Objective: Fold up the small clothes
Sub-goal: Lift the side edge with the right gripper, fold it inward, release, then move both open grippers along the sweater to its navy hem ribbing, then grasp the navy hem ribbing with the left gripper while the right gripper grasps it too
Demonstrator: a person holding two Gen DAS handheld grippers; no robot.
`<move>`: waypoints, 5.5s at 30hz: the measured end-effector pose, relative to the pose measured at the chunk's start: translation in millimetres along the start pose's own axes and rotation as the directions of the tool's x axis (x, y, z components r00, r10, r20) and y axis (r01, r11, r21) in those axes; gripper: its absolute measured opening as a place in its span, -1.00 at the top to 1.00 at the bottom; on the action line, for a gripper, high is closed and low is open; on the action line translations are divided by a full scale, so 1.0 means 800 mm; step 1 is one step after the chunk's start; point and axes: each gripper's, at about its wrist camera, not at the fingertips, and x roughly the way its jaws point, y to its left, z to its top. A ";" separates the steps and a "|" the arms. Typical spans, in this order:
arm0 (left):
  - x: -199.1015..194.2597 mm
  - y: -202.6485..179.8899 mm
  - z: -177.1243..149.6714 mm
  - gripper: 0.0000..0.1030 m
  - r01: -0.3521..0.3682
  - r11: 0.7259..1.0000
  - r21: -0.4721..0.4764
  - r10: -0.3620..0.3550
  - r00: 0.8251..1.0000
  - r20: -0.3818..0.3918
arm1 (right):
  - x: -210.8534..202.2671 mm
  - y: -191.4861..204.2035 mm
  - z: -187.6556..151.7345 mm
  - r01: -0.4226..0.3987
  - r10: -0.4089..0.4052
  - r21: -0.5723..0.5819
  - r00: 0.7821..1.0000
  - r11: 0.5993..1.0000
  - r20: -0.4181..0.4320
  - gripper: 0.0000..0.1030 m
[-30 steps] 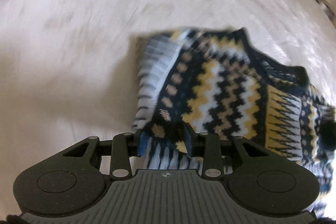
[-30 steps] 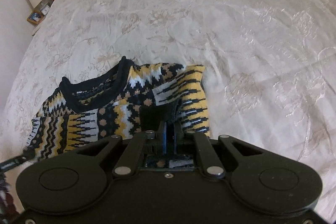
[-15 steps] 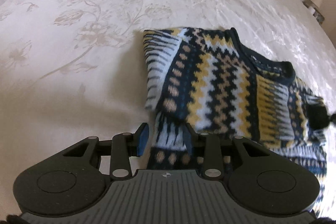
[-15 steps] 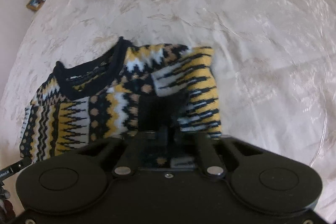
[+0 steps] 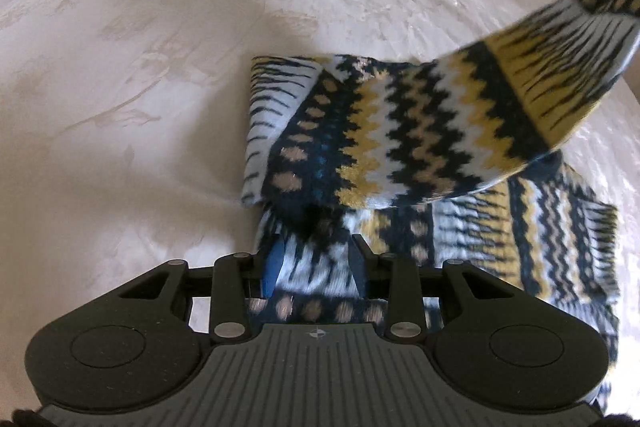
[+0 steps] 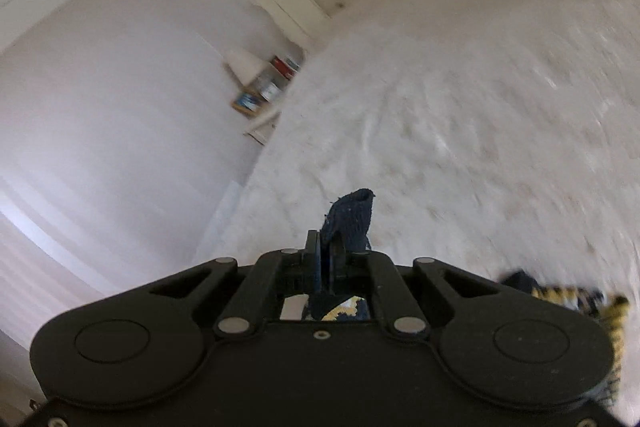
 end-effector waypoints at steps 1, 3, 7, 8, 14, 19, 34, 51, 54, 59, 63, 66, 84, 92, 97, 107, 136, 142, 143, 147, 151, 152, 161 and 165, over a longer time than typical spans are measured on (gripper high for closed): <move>0.006 -0.001 0.004 0.33 -0.013 1.000 0.000 0.013 1.000 -0.002 | -0.001 0.002 0.002 0.000 0.000 -0.005 1.000 1.000 0.005 0.79; 0.019 0.001 0.012 0.33 -0.044 0.999 -0.022 0.044 0.999 -0.002 | -0.002 -0.001 -0.001 0.014 -0.014 -0.009 1.000 1.000 -0.001 0.79; 0.029 0.029 0.026 0.25 -0.127 0.979 -0.157 0.129 0.992 0.005 | -0.005 -0.031 -0.013 0.086 -0.085 0.042 0.996 0.995 -0.020 0.79; 0.031 0.040 0.027 0.22 -0.112 0.974 -0.199 0.115 0.993 0.004 | -0.007 -0.043 -0.018 0.111 -0.110 0.062 0.994 0.992 -0.023 0.79; 0.031 0.054 0.024 0.18 -0.070 0.985 -0.156 0.072 0.997 0.008 | -0.017 -0.117 -0.050 0.271 -0.260 0.157 0.962 0.950 -0.087 0.79; 0.024 0.051 0.020 0.13 -0.078 0.997 -0.027 0.078 0.997 0.016 | -0.016 -0.175 -0.091 0.414 -0.386 0.167 0.905 0.895 -0.177 0.79; -0.047 0.063 0.031 0.15 -0.194 0.980 0.049 0.191 0.980 0.060 | -0.005 -0.220 -0.152 0.648 -0.623 0.011 0.737 0.762 -0.263 0.06; 0.039 0.050 0.049 -0.35 -0.161 0.982 0.099 0.164 0.986 -0.027 | 0.049 -0.209 -0.169 0.625 -0.625 -0.093 0.736 0.775 -0.262 -0.02; 0.036 0.054 0.047 -0.36 -0.139 0.984 0.107 0.142 0.990 -0.020 | 0.045 -0.229 -0.174 0.624 -0.613 -0.054 0.740 0.779 -0.277 0.01; 0.036 0.061 0.045 -0.72 -0.068 0.993 0.091 0.074 0.996 -0.057 | 0.043 -0.231 -0.173 0.620 -0.606 -0.044 0.745 0.783 -0.279 -0.01; 0.028 0.070 0.035 -0.87 -0.037 0.997 0.072 0.043 0.996 -0.083 | 0.035 -0.228 -0.175 0.639 -0.620 -0.024 0.736 0.769 -0.271 -0.54; 0.011 0.074 0.023 -0.86 -0.033 0.997 0.071 0.039 0.996 -0.081 | 0.020 -0.227 -0.185 0.659 -0.634 0.000 0.724 0.752 -0.272 -0.76; -0.050 0.083 -0.097 -0.87 0.061 0.974 0.220 -0.029 0.989 -0.146 | -0.096 -0.185 -0.316 0.673 -0.620 0.130 0.728 0.728 -0.292 -0.96; -0.042 0.080 -0.104 -0.96 0.037 0.983 0.179 -0.012 0.990 -0.141 | -0.122 -0.173 -0.366 0.639 -0.575 0.118 0.747 0.760 -0.334 -0.99; -0.027 0.066 -0.100 -0.99 -0.020 0.984 0.176 0.049 0.985 -0.164 | -0.128 -0.168 -0.392 0.597 -0.544 0.045 0.757 0.801 -0.363 -0.99; -0.092 0.055 -0.157 -0.78 -0.051 0.993 0.111 0.061 0.994 -0.091 | -0.156 -0.169 -0.437 0.499 -0.466 -0.004 0.806 0.866 -0.366 -1.00; -0.141 0.068 -0.269 -0.48 0.051 0.988 0.143 -0.034 0.992 -0.119 | -0.184 -0.139 -0.493 0.303 -0.288 -0.031 0.864 0.952 -0.414 -0.62; -0.138 0.072 -0.281 -0.47 0.072 0.980 0.187 -0.045 0.988 -0.145 | -0.179 -0.137 -0.492 0.302 -0.287 -0.034 0.861 0.953 -0.421 -0.56; -0.136 0.071 -0.281 -0.47 0.075 0.981 0.181 -0.048 0.988 -0.147 | -0.179 -0.137 -0.492 0.302 -0.288 -0.036 0.859 0.953 -0.423 -0.56; -0.129 0.067 -0.274 -0.30 0.111 0.981 0.158 -0.088 0.985 -0.147 | -0.174 -0.137 -0.490 0.305 -0.295 -0.047 0.852 0.951 -0.433 -0.56; -0.121 0.061 -0.266 -0.11 0.155 0.978 0.137 -0.134 0.979 -0.154 | -0.170 -0.136 -0.491 0.312 -0.303 -0.051 0.849 0.949 -0.434 -0.53; -0.120 0.062 -0.265 -0.05 0.162 0.979 0.125 -0.141 0.977 -0.157 | -0.169 -0.136 -0.491 0.316 -0.306 -0.052 0.848 0.947 -0.433 -0.50; -0.154 0.081 -0.254 0.76 0.251 0.968 0.010 -0.249 0.963 -0.108 | -0.189 -0.138 -0.482 0.293 -0.254 0.039 0.882 0.955 -0.396 0.74; -0.186 0.082 -0.233 0.78 0.299 0.954 -0.021 -0.300 0.953 -0.045 | -0.210 -0.131 -0.464 0.244 -0.199 0.103 0.924 0.964 -0.326 0.75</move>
